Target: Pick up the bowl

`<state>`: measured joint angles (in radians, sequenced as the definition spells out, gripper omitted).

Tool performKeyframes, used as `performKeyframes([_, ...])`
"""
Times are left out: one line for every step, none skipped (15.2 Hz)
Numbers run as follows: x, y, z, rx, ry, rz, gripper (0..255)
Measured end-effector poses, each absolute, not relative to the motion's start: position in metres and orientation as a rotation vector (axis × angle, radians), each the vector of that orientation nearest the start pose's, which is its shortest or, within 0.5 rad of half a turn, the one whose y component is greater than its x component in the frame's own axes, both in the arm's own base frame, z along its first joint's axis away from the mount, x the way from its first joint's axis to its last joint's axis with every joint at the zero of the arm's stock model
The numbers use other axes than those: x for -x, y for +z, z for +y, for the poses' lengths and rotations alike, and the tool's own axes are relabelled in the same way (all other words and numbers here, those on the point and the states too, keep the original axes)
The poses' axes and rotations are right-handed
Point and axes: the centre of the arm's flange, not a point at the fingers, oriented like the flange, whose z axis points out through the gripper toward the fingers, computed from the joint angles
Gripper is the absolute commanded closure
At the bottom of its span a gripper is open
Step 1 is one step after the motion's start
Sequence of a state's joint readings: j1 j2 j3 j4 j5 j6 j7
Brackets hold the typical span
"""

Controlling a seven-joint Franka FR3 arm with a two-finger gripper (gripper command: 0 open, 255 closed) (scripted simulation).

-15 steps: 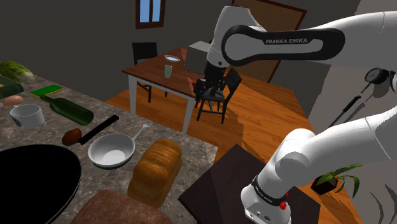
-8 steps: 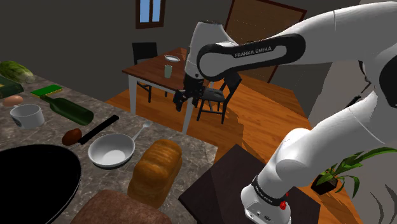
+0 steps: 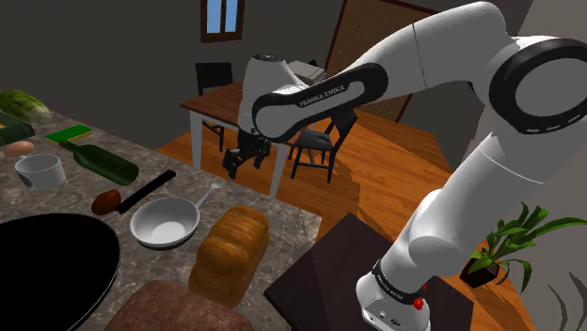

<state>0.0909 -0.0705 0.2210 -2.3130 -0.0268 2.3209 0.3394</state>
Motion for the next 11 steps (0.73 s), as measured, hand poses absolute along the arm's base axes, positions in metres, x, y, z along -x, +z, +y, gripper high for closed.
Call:
performKeyframes([-0.490, 0.370, 0.162, 3.147, -0.132, 0.012, 0])
performKeyframes([-0.495, 0.362, 0.171, 3.145, -0.133, 0.007, 0])
performKeyframes([-0.502, 0.355, 0.180, 3.144, -0.134, 0.003, 0])
performKeyframes([-0.509, 0.346, 0.189, 3.142, -0.135, -0.002, 0])
performKeyframes([-0.515, 0.336, 0.197, 3.141, -0.135, -0.006, 0])
performKeyframes([-0.523, 0.328, 0.205, 3.139, -0.136, -0.010, 0])
performKeyframes([-0.530, 0.319, 0.214, 3.137, -0.137, -0.014, 0])
performKeyframes([-0.537, 0.312, 0.222, 3.136, -0.137, -0.018, 0])
performKeyframes([-0.543, 0.305, 0.230, 3.134, -0.137, -0.022, 0])
performKeyframes([-0.548, 0.296, 0.238, 3.133, -0.138, -0.027, 0])
performKeyframes([-0.555, 0.287, 0.247, 3.131, -0.139, -0.031, 0])
